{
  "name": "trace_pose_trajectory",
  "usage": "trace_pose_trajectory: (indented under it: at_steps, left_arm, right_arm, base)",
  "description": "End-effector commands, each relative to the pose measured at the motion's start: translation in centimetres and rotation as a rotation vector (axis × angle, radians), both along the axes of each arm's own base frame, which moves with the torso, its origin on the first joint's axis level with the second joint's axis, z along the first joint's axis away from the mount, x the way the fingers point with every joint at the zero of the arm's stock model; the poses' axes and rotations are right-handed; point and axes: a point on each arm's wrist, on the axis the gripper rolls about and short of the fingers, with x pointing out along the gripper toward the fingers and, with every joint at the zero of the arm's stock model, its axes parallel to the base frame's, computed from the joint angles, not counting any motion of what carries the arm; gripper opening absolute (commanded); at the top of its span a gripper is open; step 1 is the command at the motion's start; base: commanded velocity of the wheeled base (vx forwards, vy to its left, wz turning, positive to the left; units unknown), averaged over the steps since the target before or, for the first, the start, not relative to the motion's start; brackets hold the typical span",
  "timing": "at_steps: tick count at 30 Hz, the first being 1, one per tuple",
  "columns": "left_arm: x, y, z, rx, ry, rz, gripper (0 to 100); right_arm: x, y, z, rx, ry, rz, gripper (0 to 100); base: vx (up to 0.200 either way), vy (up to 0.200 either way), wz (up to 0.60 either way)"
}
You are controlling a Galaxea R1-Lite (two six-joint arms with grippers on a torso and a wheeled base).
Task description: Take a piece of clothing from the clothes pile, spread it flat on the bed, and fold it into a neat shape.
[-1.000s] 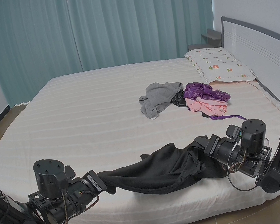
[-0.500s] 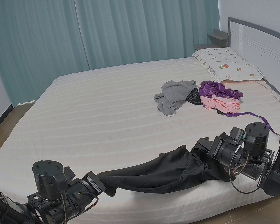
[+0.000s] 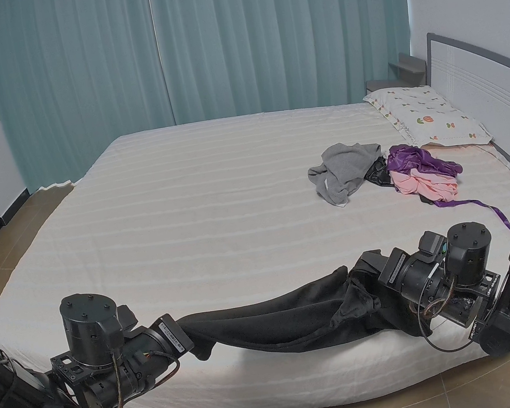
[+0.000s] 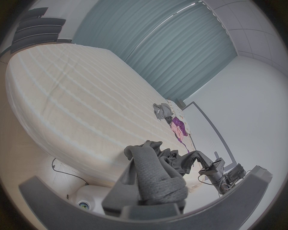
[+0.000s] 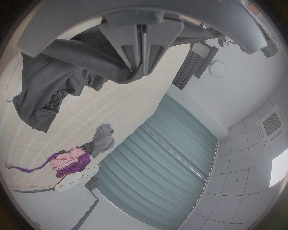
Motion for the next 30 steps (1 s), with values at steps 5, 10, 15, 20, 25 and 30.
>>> trace_pose_trajectory:
  at_steps: [5, 10, 15, 20, 25, 30]
  left_arm:
    - [0.0, 0.1, 0.2, -0.004, -0.007, 0.006, 0]
    - [0.0, 0.2, 0.2, -0.003, -0.005, 0.007, 0]
    - [0.0, 0.2, 0.2, -0.005, -0.006, 0.008, 0]
    - [-0.1, 0.2, 0.2, -0.005, -0.006, 0.009, 0]
    - [-0.3, 0.4, 0.2, -0.003, -0.006, 0.009, 0]
    - [-0.6, 0.5, 0.1, -0.001, -0.001, 0.006, 0]
  right_arm:
    - [0.3, 0.9, 0.1, 0.002, -0.016, 0.028, 0]
    - [0.3, 1.6, 0.0, -0.006, -0.020, 0.046, 0]
    - [-0.1, 1.3, 0.6, -0.001, -0.039, 0.041, 0]
    - [-1.1, 0.7, 1.7, 0.010, -0.055, 0.039, 0]
    - [-1.8, 0.3, 1.9, 0.010, -0.052, 0.040, 0]
    - [-2.6, -0.2, 2.1, 0.009, -0.047, 0.041, 0]
  base:
    - [0.000, 0.200, 0.00]
    - [0.000, 0.200, 0.00]
    - [0.000, 0.200, 0.00]
    - [0.000, 0.080, 0.00]
    - [0.000, 0.000, 0.00]
    - [-0.160, 0.000, 0.00]
